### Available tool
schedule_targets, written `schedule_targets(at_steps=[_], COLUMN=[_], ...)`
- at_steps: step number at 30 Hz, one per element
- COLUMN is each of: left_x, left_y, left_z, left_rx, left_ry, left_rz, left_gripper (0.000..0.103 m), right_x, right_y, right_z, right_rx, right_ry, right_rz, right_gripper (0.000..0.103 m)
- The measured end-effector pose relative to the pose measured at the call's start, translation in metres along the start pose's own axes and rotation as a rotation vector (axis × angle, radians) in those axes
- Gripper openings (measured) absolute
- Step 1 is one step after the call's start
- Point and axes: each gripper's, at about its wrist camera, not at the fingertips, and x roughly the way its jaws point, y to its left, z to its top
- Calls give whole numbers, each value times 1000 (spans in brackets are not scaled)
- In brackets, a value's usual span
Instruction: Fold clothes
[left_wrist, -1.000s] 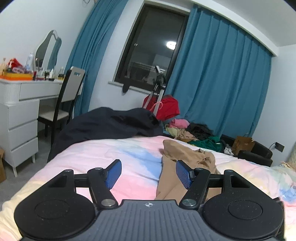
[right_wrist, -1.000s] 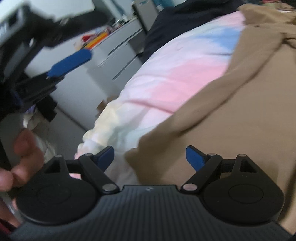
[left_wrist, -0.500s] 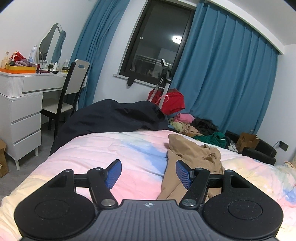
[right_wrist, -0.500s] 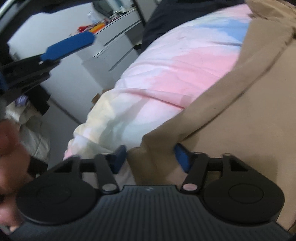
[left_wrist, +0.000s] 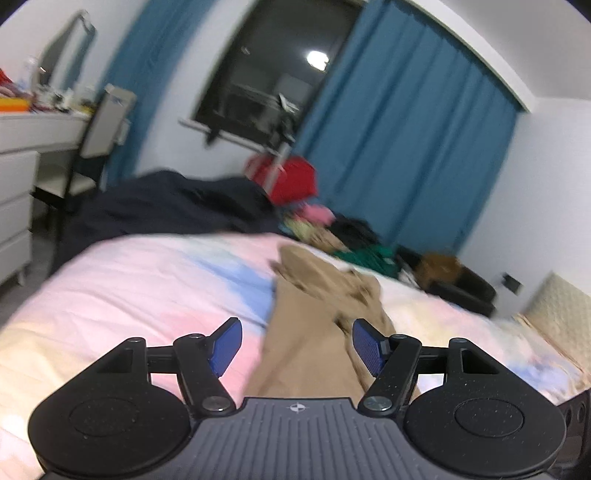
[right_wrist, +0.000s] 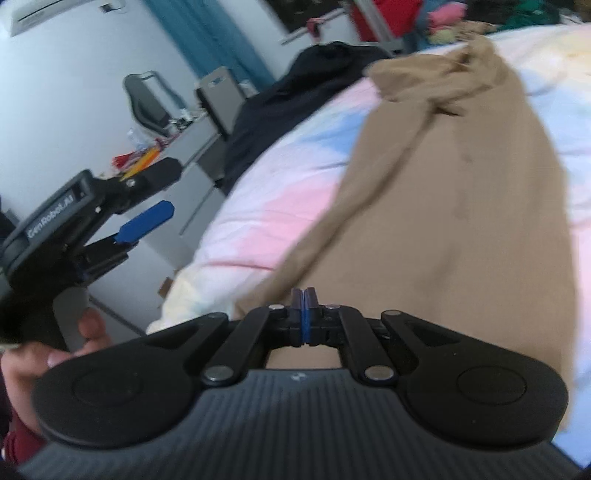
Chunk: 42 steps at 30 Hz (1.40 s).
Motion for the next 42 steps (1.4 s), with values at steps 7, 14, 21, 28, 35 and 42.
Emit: schedule_targets(at_steps=[7, 14, 21, 28, 35, 42], left_x=[45, 82, 102, 73, 12, 1], left_y=[16, 74, 99, 40, -35, -56], left_z=[15, 24, -3, -4, 3, 7], left_rx=[19, 51, 101, 498, 784, 769], left_ry=[352, 692, 872, 813, 594, 518], left_rz=[19, -52, -146, -134, -125, -103], left_gripper=[67, 72, 56, 7, 5, 5], right_x=[-36, -36, -34, -3, 28, 64], right_y=[-34, -62, -66, -82, -98, -113], right_z=[3, 6, 12, 33, 55, 75], right_rx=[-16, 71, 135, 280, 426, 565], right_ry=[-42, -81, -109, -77, -45, -16], right_rz=[-103, -104, -45, -4, 37, 88], right_gripper=[7, 92, 92, 92, 93, 69])
